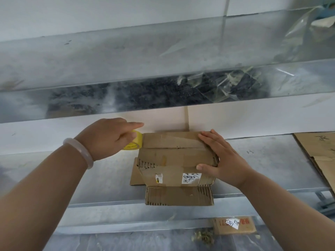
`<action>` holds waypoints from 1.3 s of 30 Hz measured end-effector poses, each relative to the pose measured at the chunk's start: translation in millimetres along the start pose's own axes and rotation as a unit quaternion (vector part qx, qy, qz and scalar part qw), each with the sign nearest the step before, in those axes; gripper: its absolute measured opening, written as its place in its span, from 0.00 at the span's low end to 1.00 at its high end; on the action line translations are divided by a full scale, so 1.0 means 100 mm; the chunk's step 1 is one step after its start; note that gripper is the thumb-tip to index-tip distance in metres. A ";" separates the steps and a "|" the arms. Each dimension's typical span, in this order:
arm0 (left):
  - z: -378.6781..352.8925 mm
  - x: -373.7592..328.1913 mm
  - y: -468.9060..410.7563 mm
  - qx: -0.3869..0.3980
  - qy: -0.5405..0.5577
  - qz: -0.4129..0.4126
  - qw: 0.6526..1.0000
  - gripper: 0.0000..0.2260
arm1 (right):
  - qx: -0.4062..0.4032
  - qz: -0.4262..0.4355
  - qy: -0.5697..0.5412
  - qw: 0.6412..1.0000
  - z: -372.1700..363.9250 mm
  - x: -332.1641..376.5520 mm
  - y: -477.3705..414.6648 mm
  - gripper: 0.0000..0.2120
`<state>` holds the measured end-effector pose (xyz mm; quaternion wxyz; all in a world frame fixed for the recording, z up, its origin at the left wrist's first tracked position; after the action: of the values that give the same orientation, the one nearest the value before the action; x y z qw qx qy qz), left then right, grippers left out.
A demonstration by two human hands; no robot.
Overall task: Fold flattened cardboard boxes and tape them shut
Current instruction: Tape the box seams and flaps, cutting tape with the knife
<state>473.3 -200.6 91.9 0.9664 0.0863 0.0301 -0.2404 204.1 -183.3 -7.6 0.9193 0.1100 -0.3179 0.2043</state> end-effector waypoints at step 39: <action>-0.79 0.39 -0.09 0.013 0.042 0.093 0.995 0.32 | -0.036 0.058 0.327 0.943 -0.08 0.49 0.04 0.30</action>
<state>502.5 -211.8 9.3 0.9811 0.1115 0.0594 -0.1463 241.6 -161.7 17.8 0.9627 -0.0147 -0.0126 0.2700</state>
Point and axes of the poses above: each hand's wrist, its own y-axis away from the middle knuckle, its own z-axis out of the back of the hand, x = y × z, the point moved 10 cm from there along -y, towards the middle knuckle, and after that the axes turned 11 degrees about x, right-handed, at the moved point
